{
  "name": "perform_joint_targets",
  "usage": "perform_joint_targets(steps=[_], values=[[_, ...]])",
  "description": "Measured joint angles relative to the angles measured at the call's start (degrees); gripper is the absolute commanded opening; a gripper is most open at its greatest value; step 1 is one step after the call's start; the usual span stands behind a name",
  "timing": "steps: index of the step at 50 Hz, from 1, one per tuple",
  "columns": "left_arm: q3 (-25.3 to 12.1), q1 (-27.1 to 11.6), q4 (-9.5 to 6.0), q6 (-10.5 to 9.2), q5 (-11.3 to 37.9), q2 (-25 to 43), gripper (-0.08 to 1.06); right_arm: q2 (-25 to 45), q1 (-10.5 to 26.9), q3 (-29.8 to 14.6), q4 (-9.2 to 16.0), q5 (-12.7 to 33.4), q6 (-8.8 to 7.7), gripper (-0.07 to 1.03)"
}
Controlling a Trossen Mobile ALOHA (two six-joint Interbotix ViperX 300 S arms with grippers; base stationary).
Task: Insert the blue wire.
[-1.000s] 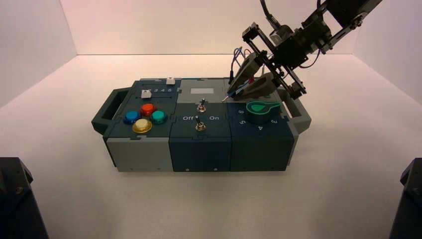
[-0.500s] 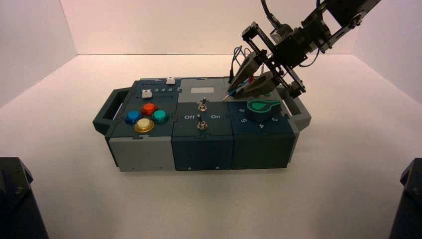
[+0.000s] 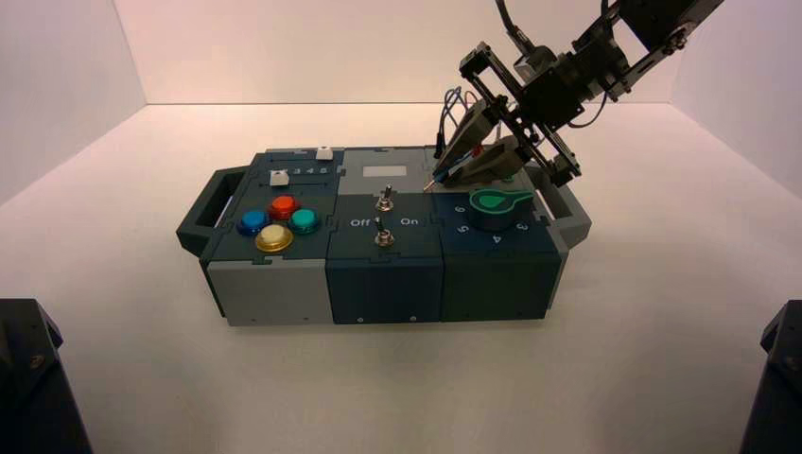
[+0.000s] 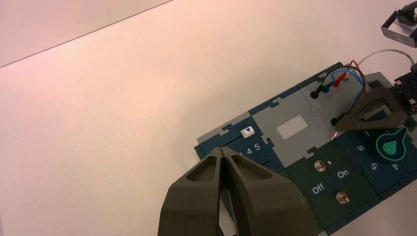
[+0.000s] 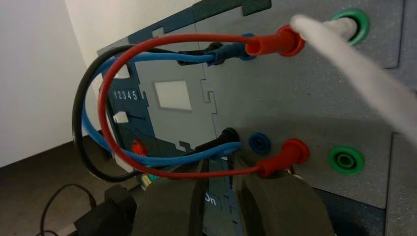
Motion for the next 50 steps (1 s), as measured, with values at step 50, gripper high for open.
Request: perform_joint_targets(steps=[50], values=[[0.88,0.0,-0.09,0.0,0.0,-0.79,-0.03,1.67,-0.09,-2.2,3.43,-1.58,-0.18,0.02]])
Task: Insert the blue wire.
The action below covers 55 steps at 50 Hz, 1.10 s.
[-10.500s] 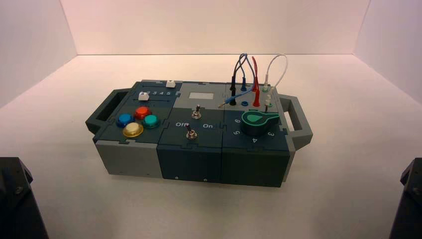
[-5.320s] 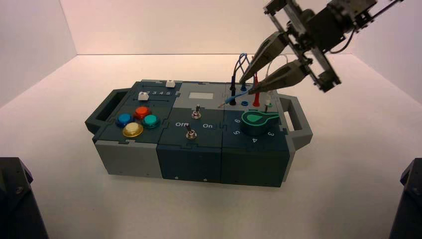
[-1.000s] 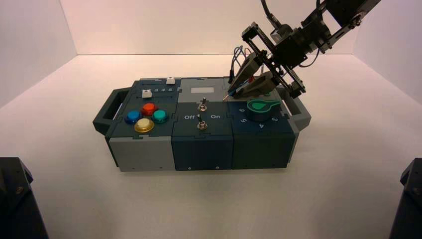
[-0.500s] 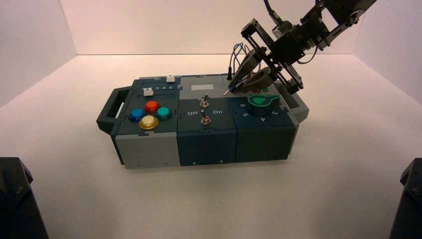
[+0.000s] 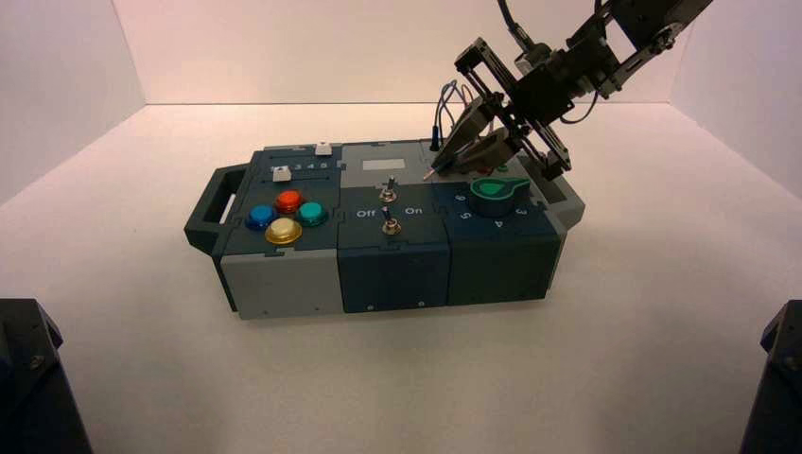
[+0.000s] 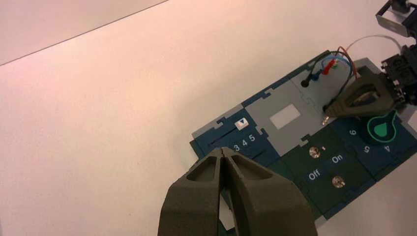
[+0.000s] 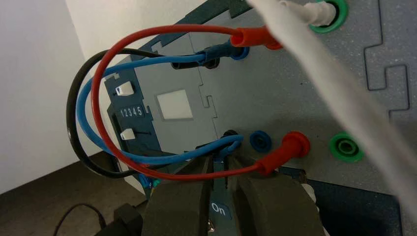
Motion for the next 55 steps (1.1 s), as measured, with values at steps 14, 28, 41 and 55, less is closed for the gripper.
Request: perform_joint_targets(steps=[14,28,41,55], values=[[0.18,0.0,0.0,0.0,-0.35,-0.35,-0.03,0.18,-0.09,-0.18,0.44,0.0,-0.09,-0.02],[0.18,0.0,0.0,0.0,-0.53,-0.44,-0.03,0.18,0.0,-0.09,0.44,0.0,-3.16,-0.02],[0.18,0.0,0.09,0.0,-0.53,0.18,-0.03,0.09,0.0,-0.09,0.44,0.0,-5.27,-0.02],[1.05,0.0,0.0,0.0,-0.62,0.35,-0.03,0.09,0.0,-0.09,0.44,0.0,-6.77,-0.02]])
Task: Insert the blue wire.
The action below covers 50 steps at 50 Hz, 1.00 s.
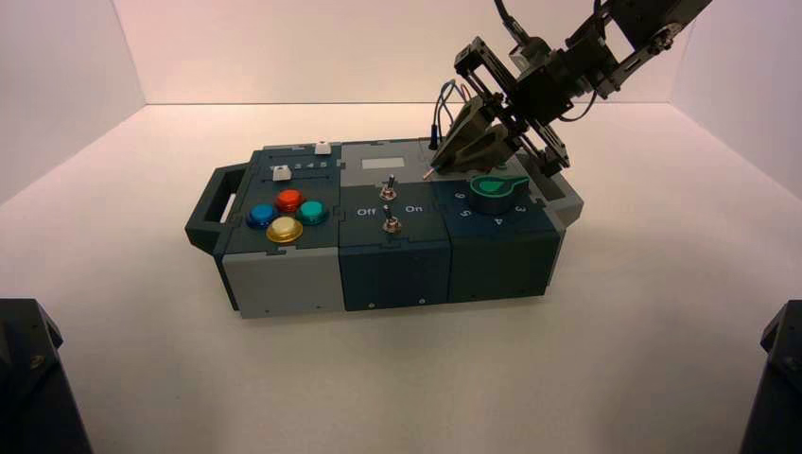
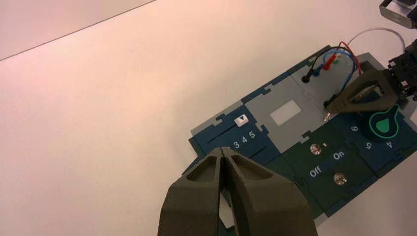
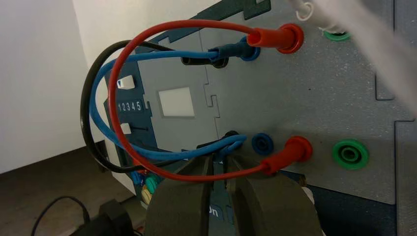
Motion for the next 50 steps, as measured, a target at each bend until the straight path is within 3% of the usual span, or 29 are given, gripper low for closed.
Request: perform_joint_targets(steps=[14,33,50], values=[[0.35,-1.23,0.09,0.0,-0.53,0.18,-0.03,-1.23,0.0,0.0,-0.53,-1.93,-1.41,-0.02],[0.26,-4.48,0.0,-0.09,-1.85,1.85,-0.03,-3.78,-0.18,0.26,-1.05,-3.34,-1.58,-0.02],[0.26,-4.75,0.0,0.0,-3.25,2.55,-0.03,-7.21,-0.79,1.41,-1.67,-3.69,-1.58,-0.02]])
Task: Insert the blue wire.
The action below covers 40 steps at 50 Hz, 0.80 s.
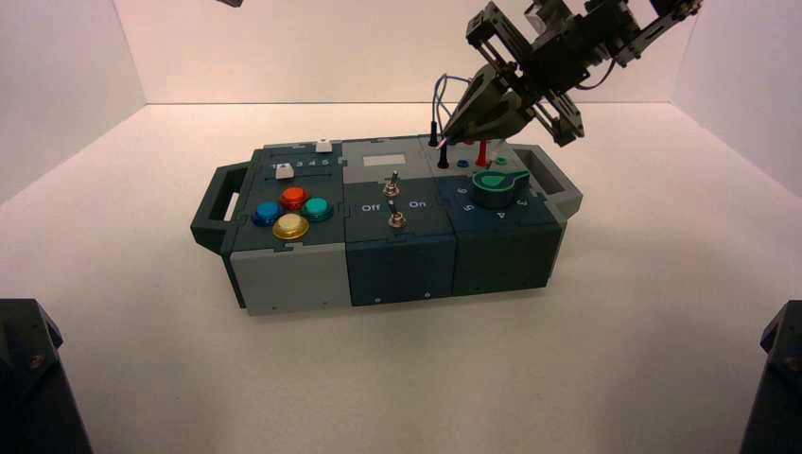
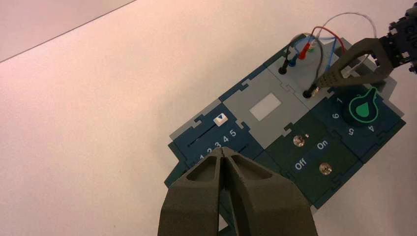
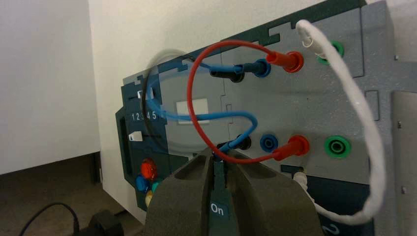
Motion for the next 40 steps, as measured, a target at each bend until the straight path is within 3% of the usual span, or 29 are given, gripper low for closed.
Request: perform_joint_targets(steps=[12,21,40], values=[[0.09,0.0,0.0,0.0,-0.44,0.09,-0.03,-1.23,-0.09,1.32,-1.32,0.18,0.0,-0.02],[0.09,0.0,0.09,0.09,-0.79,0.09,-0.03,-2.2,-0.09,1.85,-4.04,0.35,0.35,-0.02],[0.09,0.0,0.09,0.09,-2.02,0.79,-0.03,-2.64,-0.09,1.23,-13.8,1.41,1.05,-0.02]])
